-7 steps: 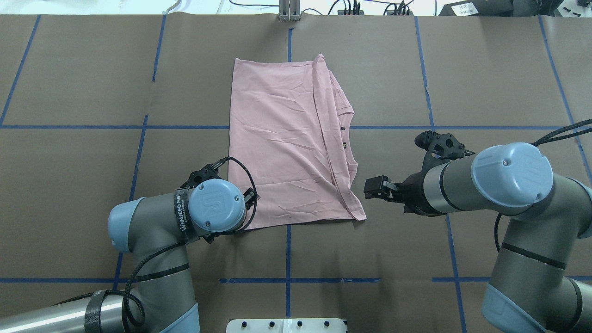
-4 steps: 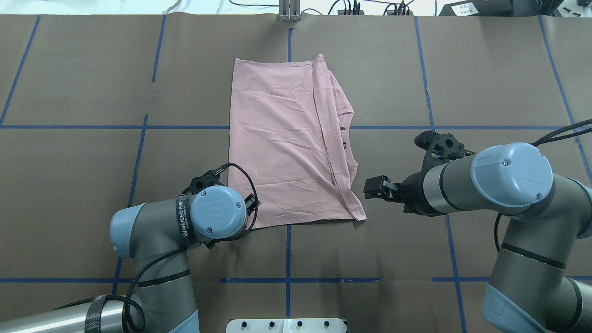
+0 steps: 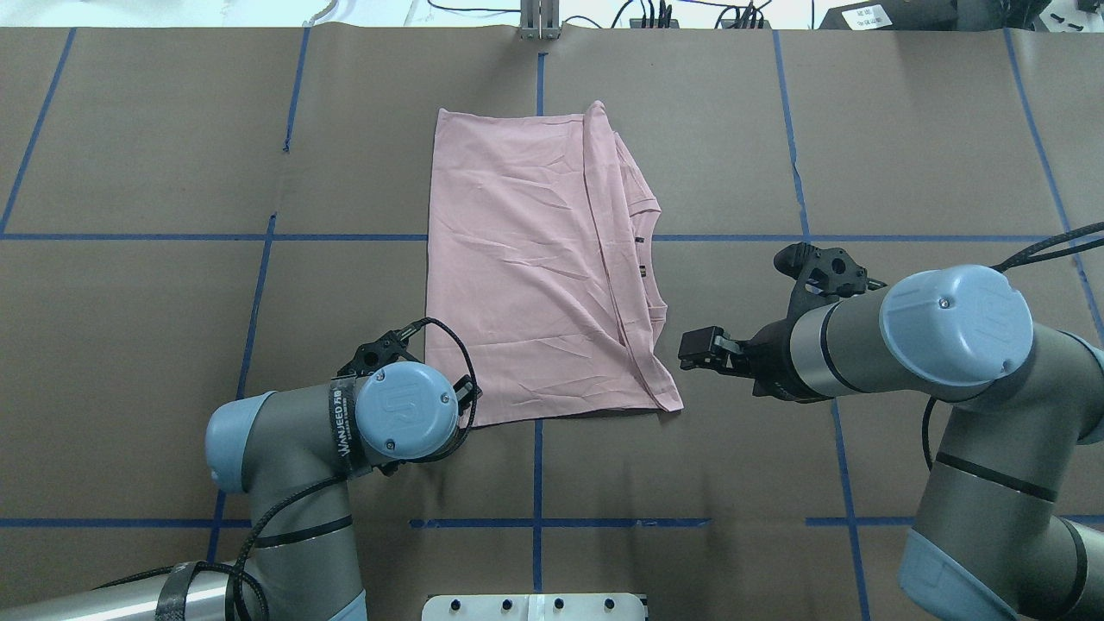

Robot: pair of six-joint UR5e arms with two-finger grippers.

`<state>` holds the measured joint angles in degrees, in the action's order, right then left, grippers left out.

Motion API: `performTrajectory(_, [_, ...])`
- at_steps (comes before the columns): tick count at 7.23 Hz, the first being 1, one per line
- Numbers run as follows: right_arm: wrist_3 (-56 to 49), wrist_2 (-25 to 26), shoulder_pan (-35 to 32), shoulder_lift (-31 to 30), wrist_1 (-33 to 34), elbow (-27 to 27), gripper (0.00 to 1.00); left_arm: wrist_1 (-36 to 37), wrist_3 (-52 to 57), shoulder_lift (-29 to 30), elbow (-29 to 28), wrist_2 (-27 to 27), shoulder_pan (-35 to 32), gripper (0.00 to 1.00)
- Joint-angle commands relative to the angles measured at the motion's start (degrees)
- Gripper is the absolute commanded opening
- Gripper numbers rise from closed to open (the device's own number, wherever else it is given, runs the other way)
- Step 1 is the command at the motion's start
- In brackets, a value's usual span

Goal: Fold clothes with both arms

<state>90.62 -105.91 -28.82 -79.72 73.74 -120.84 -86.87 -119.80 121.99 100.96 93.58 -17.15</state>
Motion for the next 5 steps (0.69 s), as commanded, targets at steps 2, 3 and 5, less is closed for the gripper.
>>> performTrajectory(2, [0.0,0.0,0.0,0.0,0.0,0.0,1.00,0.0,-2.4,0.3,0.2,0.0,0.1,0.01])
performTrajectory(3, [0.0,-0.1,0.0,0.0,0.0,0.0,1.00,0.0,-2.3,0.4,0.6,0.1,0.1,0.00])
performTrajectory(5, [0.0,-0.1,-0.1,0.0,0.0,-0.1,1.00,0.0,-1.8,0.1,3.3,0.4,0.0,0.00])
